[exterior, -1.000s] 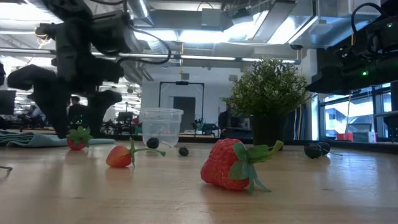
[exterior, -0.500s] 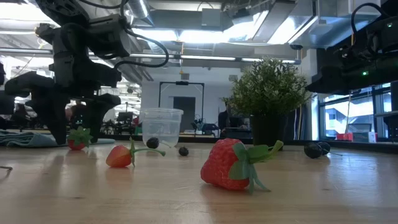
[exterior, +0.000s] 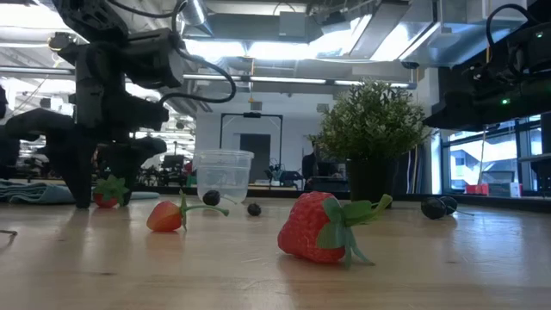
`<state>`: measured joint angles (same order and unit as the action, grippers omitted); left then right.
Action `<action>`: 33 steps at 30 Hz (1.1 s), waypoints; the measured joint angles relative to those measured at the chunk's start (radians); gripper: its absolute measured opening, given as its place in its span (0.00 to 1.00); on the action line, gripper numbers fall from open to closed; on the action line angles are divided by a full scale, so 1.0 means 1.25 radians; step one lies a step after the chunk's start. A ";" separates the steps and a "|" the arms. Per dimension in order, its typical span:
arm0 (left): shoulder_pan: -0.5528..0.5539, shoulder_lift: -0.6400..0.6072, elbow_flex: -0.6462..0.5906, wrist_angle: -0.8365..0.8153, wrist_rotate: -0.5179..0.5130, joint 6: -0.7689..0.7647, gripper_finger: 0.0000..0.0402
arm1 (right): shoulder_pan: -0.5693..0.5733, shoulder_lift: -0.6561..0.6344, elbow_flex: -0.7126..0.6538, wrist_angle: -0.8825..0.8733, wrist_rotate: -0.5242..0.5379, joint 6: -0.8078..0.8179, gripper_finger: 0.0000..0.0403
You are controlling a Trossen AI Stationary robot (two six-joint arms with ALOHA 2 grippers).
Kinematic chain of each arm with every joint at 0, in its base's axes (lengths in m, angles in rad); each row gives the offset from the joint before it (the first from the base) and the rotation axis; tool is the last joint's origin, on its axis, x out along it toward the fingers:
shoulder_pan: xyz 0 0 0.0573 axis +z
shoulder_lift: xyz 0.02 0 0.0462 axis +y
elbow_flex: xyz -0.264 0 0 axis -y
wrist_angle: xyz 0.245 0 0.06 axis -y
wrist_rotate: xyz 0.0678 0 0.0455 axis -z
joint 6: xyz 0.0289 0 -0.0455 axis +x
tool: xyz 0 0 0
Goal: Pick and placing Produce into tupperware
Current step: Put the red strawberry into the transparent container
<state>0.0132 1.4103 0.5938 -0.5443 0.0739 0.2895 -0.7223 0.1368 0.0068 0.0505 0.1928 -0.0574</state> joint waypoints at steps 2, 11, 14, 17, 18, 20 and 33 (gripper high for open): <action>-0.005 0.004 0.000 0.002 -0.004 -0.003 0.61 | 0.000 0.000 0.000 0.000 0.000 0.000 0.59; -0.006 0.005 -0.001 0.009 -0.012 -0.021 0.49 | 0.000 0.000 0.000 0.000 0.000 0.000 0.59; -0.006 0.006 -0.001 0.010 -0.014 -0.041 0.45 | 0.000 0.000 0.000 0.000 0.000 0.000 0.59; -0.006 0.006 -0.001 0.014 -0.020 -0.059 0.40 | 0.000 0.000 0.000 0.000 0.000 0.001 0.59; -0.007 0.005 -0.001 0.014 -0.025 -0.067 0.39 | 0.000 0.000 0.000 0.000 0.000 0.001 0.59; -0.007 0.002 0.002 0.014 -0.031 -0.081 0.36 | 0.000 0.000 0.000 0.000 0.000 0.001 0.59; 0.005 0.005 0.069 0.004 -0.051 -0.101 0.34 | 0.000 0.000 0.000 0.000 0.000 0.000 0.59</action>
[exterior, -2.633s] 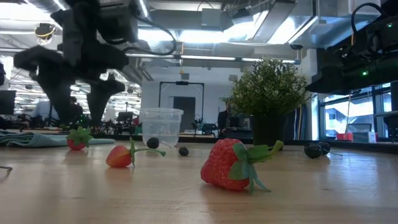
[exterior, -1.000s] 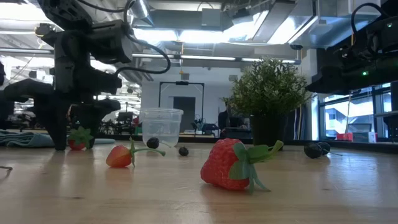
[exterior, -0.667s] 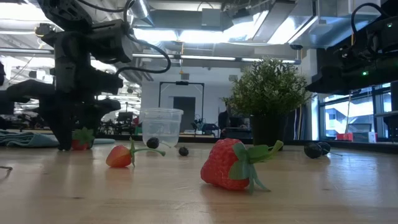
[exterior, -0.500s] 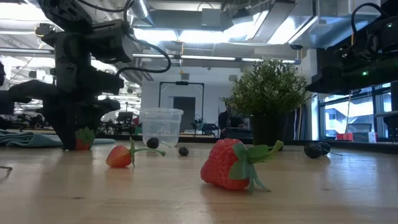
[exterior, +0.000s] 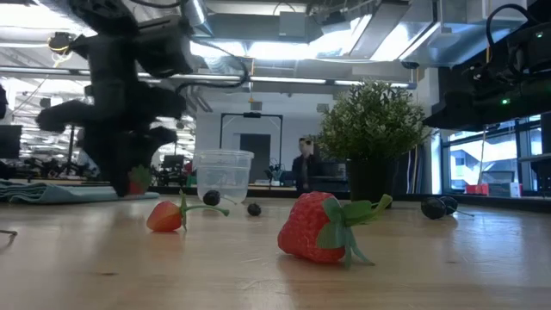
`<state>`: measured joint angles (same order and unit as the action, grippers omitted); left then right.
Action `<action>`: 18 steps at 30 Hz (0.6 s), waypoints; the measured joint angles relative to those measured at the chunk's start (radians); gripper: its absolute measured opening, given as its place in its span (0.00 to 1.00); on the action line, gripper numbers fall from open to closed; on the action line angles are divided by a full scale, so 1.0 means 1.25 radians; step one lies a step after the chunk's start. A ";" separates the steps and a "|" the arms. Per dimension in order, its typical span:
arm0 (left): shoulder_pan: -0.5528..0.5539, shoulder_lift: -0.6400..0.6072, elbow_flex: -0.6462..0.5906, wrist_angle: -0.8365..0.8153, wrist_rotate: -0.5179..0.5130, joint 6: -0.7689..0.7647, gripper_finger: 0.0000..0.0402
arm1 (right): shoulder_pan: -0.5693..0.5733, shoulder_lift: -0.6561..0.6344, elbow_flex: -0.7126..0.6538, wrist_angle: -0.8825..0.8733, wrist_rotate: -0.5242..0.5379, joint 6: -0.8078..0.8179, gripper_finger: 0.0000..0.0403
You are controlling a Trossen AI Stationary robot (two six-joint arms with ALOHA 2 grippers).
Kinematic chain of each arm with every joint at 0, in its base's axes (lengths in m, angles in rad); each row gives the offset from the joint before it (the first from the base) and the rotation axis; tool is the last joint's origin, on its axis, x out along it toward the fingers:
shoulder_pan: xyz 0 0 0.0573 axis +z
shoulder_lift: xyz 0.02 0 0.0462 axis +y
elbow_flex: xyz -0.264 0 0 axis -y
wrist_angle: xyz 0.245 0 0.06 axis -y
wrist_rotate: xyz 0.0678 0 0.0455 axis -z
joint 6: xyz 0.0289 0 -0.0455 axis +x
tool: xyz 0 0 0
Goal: Pick and placing Produce into tupperware
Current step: Put the red strawberry into the transparent container
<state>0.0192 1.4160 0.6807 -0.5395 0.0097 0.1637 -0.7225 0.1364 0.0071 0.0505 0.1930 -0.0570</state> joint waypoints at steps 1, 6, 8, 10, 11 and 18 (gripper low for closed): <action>0.007 0.000 0.011 -0.010 -0.001 0.000 0.33 | 0.000 0.000 0.000 0.000 0.000 0.000 0.59; 0.054 -0.014 0.083 -0.070 -0.055 0.028 0.33 | 0.000 0.000 0.000 0.000 0.000 0.000 0.59; 0.077 -0.027 0.115 -0.100 -0.091 0.055 0.35 | 0.000 0.000 0.000 0.000 0.000 0.000 0.59; 0.102 -0.039 0.149 -0.117 -0.113 0.083 0.35 | 0.000 0.000 0.000 0.000 0.000 0.000 0.59; 0.115 -0.046 0.166 -0.126 -0.119 0.094 0.35 | 0.000 0.000 0.000 0.000 0.000 0.000 0.59; 0.211 -0.055 0.268 -0.073 -0.127 0.168 0.33 | 0.000 0.000 0.000 0.000 0.000 0.000 0.59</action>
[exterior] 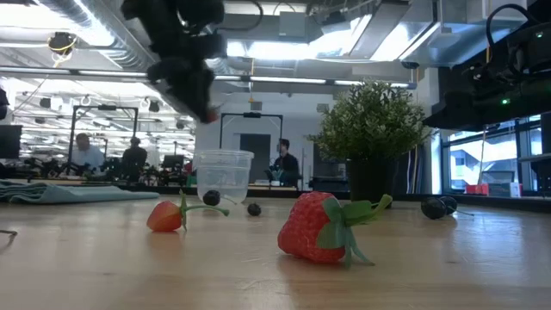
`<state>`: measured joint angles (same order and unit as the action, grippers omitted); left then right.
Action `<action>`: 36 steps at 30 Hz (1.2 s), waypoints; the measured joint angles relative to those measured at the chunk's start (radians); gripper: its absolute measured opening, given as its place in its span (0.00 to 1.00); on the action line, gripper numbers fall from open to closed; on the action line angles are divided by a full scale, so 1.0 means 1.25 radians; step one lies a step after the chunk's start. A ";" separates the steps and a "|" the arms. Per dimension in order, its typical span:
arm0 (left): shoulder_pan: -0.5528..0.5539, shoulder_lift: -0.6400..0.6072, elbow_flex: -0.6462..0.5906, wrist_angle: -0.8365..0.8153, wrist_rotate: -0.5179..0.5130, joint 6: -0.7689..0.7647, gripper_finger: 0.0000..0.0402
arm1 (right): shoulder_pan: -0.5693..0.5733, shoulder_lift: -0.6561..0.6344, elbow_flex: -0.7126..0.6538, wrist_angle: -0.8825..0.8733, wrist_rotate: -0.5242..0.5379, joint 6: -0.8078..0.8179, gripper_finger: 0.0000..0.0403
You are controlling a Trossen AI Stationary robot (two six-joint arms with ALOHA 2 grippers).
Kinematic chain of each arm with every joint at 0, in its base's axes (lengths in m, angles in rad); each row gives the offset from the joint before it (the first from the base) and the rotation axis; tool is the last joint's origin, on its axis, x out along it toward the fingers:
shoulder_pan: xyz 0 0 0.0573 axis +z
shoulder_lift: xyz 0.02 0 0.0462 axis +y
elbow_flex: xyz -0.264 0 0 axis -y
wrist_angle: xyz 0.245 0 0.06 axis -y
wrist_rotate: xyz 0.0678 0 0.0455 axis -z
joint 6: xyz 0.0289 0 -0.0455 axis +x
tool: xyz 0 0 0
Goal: Pick and placing Produce into tupperware
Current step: Put the red strawberry into the transparent container
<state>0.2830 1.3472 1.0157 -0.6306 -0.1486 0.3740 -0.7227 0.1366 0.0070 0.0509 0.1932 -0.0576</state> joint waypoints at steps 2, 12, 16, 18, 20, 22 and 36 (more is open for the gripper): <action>0.022 0.000 0.003 0.053 0.005 -0.004 0.35 | 0.000 0.000 0.000 0.000 0.000 0.000 0.59; 0.034 0.048 0.002 0.097 0.085 -0.005 0.35 | 0.000 0.000 0.000 0.000 0.000 0.000 0.59; 0.028 0.113 0.002 0.107 0.085 -0.005 0.35 | 0.000 0.000 0.000 0.000 0.000 0.000 0.59; 0.031 0.144 0.002 0.108 0.085 -0.004 0.37 | 0.000 0.000 0.000 0.000 0.000 0.000 0.59; 0.037 0.178 0.002 0.113 0.085 -0.003 0.39 | 0.000 0.000 0.000 0.000 0.000 0.000 0.59; 0.043 0.202 0.002 0.120 0.085 0.000 0.39 | 0.000 0.000 0.000 0.000 0.000 0.001 0.59; 0.056 0.232 0.002 0.124 0.032 -0.002 0.43 | 0.000 0.000 0.000 0.000 0.000 0.001 0.59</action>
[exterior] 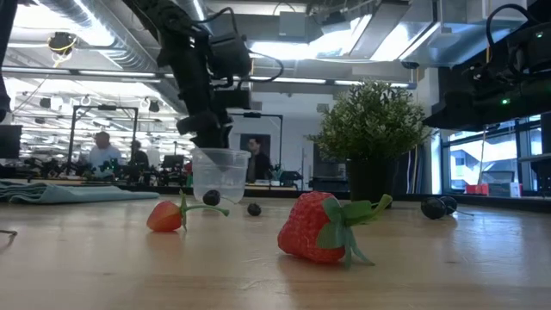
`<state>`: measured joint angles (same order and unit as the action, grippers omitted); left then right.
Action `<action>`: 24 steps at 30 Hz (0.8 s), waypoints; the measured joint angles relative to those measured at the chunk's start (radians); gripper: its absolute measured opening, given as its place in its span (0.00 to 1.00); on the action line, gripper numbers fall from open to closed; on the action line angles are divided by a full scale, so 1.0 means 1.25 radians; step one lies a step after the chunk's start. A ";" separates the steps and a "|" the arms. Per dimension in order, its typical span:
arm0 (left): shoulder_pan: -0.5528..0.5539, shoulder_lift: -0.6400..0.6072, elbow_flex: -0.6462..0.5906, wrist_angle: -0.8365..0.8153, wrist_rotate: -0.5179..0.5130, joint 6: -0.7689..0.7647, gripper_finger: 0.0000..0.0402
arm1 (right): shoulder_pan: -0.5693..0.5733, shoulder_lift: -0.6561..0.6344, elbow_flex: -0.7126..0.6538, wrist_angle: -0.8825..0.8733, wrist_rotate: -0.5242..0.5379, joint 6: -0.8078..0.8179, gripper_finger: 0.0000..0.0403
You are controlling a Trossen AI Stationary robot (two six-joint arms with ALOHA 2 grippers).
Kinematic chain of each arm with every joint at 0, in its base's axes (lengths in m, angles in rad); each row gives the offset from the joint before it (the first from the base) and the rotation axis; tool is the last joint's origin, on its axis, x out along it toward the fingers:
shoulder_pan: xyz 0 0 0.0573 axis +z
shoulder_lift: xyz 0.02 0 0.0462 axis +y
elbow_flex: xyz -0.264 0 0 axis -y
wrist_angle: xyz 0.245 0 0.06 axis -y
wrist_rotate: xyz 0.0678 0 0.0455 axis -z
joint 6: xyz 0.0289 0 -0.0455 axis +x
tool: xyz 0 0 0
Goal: Pick and placing Produce into tupperware
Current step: Put the red strawberry into the transparent container, then put the black cherry into the transparent container
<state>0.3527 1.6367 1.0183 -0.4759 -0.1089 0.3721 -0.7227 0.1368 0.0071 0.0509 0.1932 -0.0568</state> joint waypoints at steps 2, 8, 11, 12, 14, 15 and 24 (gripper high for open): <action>0.000 0.000 0.000 -0.004 -0.009 0.005 0.45 | 0.000 0.000 0.000 0.000 0.000 0.000 0.59; -0.002 0.000 0.001 -0.012 -0.009 0.025 0.50 | 0.000 0.000 0.000 0.000 0.000 0.000 0.59; -0.002 -0.013 0.029 -0.060 -0.010 0.029 0.54 | 0.000 0.000 0.000 0.000 0.000 0.000 0.59; -0.002 -0.021 0.047 -0.070 -0.010 0.035 0.55 | 0.000 0.000 0.000 0.000 0.000 0.000 0.59; -0.002 -0.047 0.078 -0.091 -0.010 0.040 0.57 | 0.000 0.000 0.000 0.000 0.000 0.000 0.59; -0.002 -0.062 0.091 -0.101 -0.007 0.040 0.58 | 0.000 0.000 0.000 0.000 0.000 0.000 0.59; -0.038 -0.226 0.163 -0.114 0.104 -0.011 0.61 | 0.000 0.000 0.000 0.000 0.000 0.000 0.59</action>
<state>0.3048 1.3547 1.2220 -0.6184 0.0205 0.3578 -0.7227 0.1371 0.0071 0.0509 0.1928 -0.0570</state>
